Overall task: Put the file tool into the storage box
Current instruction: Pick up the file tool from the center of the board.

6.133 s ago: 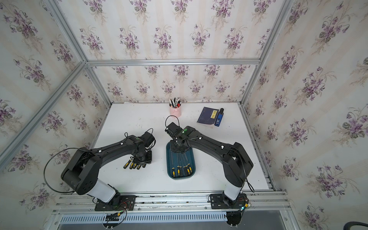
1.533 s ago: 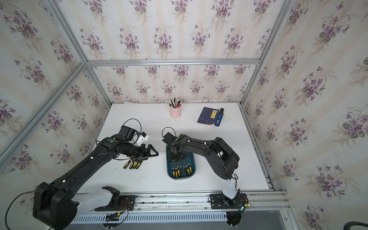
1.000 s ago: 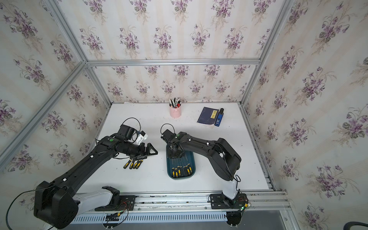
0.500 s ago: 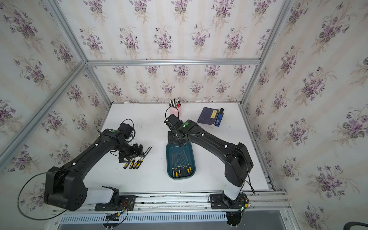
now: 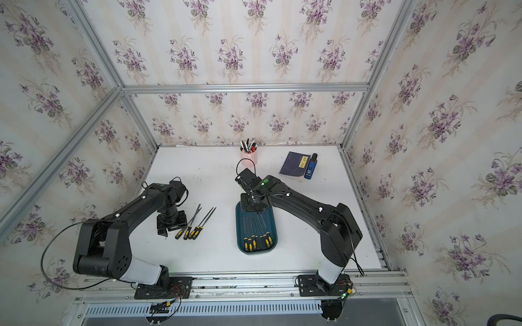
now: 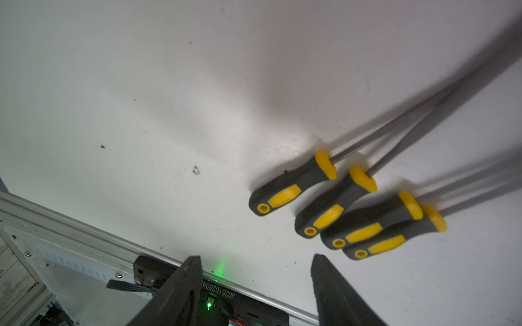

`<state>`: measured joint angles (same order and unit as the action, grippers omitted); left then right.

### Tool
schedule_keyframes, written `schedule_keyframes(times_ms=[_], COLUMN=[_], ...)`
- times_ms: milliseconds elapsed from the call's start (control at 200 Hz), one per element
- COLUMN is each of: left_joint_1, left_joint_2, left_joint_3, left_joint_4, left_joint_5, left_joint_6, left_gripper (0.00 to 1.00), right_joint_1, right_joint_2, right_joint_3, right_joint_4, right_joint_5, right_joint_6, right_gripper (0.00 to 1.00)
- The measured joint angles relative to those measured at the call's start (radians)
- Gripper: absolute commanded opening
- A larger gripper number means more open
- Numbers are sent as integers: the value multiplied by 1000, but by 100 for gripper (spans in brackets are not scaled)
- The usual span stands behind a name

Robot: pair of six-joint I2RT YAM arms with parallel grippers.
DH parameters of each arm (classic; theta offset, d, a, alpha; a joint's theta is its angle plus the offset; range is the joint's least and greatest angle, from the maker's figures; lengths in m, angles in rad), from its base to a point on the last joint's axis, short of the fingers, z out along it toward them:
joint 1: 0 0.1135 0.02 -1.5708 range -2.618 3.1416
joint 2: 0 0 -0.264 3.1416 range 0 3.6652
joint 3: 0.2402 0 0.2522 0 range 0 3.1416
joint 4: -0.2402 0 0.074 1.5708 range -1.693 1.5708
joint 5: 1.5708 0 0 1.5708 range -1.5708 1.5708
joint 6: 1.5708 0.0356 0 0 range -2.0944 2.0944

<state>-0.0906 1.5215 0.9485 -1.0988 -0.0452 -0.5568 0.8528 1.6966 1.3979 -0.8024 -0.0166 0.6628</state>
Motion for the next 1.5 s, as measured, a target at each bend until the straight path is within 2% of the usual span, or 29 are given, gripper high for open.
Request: schedule_keyframes(times_ms=[110, 574, 589, 664, 864, 1239, 1499], left_joint_1=[24, 25, 25, 25, 26, 31, 29], left_joint_2=[28, 130, 135, 152, 183, 229, 209], left_joint_3=[0, -24, -24, -28, -15, 5, 25], left_joint_4=[24, 100, 103, 111, 106, 84, 85], left_joint_5=[-7, 25, 25, 33, 56, 104, 150], left_joint_6=[8, 56, 59, 60, 87, 141, 185], left_gripper=[61, 56, 52, 49, 30, 16, 2], right_joint_1=[0, 1, 2, 3, 3, 3, 3], right_joint_2=[-10, -6, -5, 1, 19, 45, 58], right_joint_3=[-19, -34, -33, -28, -10, 4, 9], right_joint_4=[6, 23, 23, 24, 33, 35, 36], right_joint_5=[-2, -11, -11, -16, -18, -22, -25], right_joint_6=[14, 25, 25, 25, 25, 21, 21], right_gripper=[26, 25, 25, 25, 25, 24, 24])
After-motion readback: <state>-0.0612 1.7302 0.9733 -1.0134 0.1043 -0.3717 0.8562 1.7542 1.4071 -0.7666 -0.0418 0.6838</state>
